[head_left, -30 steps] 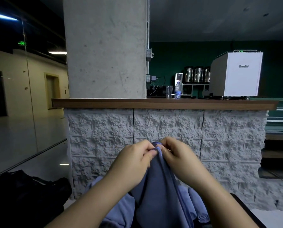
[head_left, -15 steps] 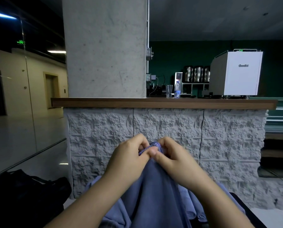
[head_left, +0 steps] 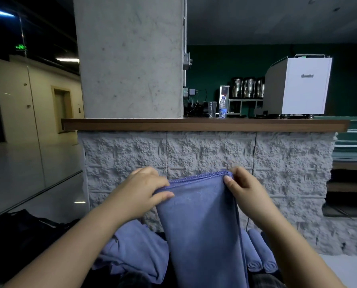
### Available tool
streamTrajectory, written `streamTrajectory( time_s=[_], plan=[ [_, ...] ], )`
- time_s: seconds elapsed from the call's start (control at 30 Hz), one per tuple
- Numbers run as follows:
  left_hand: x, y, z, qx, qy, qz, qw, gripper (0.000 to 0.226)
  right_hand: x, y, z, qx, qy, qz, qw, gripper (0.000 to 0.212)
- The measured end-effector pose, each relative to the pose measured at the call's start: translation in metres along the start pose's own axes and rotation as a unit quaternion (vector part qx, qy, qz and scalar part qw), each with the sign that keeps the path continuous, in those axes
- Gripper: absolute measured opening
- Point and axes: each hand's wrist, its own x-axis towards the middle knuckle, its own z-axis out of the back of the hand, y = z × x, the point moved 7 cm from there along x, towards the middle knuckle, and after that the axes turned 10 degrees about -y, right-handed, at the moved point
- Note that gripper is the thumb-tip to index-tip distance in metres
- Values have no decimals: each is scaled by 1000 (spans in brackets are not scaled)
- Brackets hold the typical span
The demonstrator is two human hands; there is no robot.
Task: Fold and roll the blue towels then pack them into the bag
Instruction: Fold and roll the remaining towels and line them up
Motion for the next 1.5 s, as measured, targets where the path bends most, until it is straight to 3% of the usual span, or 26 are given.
streamTrajectory(
  time_s=[0.13,0.33,0.47,0.57,0.67,0.77,0.87,1.0,1.07,1.17,1.2,1.33,1.43,1.5],
  plan=[
    [4,-25,1,-89,-56,-73,992,44,1,-24,4,-115,-64,-24,991,29],
    [-4,-20,-42,-190,-100,-26,976,25,-10,-69,-13,-157,0,-100,983,26],
    [-14,2,-87,-230,-107,56,966,22,-18,-105,-29,-165,51,-132,976,25],
    [-19,18,-126,-238,-57,114,963,28,-23,-140,-42,-195,74,-161,965,24],
    [-30,38,-179,-210,86,193,955,47,-31,-173,-57,-246,99,-167,950,25],
    [-38,49,-216,-143,172,189,956,12,-36,-197,-69,-295,108,-138,939,26],
    [-46,67,-245,-135,165,213,954,30,-39,-227,-77,-257,124,-194,939,24],
    [-45,96,-267,-180,65,321,927,24,-27,-256,-93,-209,99,-245,942,24],
    [-41,107,-284,-236,31,396,887,19,-19,-272,-106,-110,60,-297,946,22],
    [-28,117,-316,-378,-17,490,785,22,-3,-291,-122,-10,13,-340,940,17],
    [-22,121,-323,-399,-33,501,767,23,3,-297,-126,12,6,-344,939,16],
    [-6,137,-350,-409,-76,480,772,25,23,-320,-138,65,-18,-347,935,12],
    [-7,146,-368,-394,-90,471,784,29,30,-340,-149,58,8,-331,942,7],
    [-17,145,-386,-365,-40,455,811,36,27,-350,-158,30,49,-310,949,25]
  ],
)
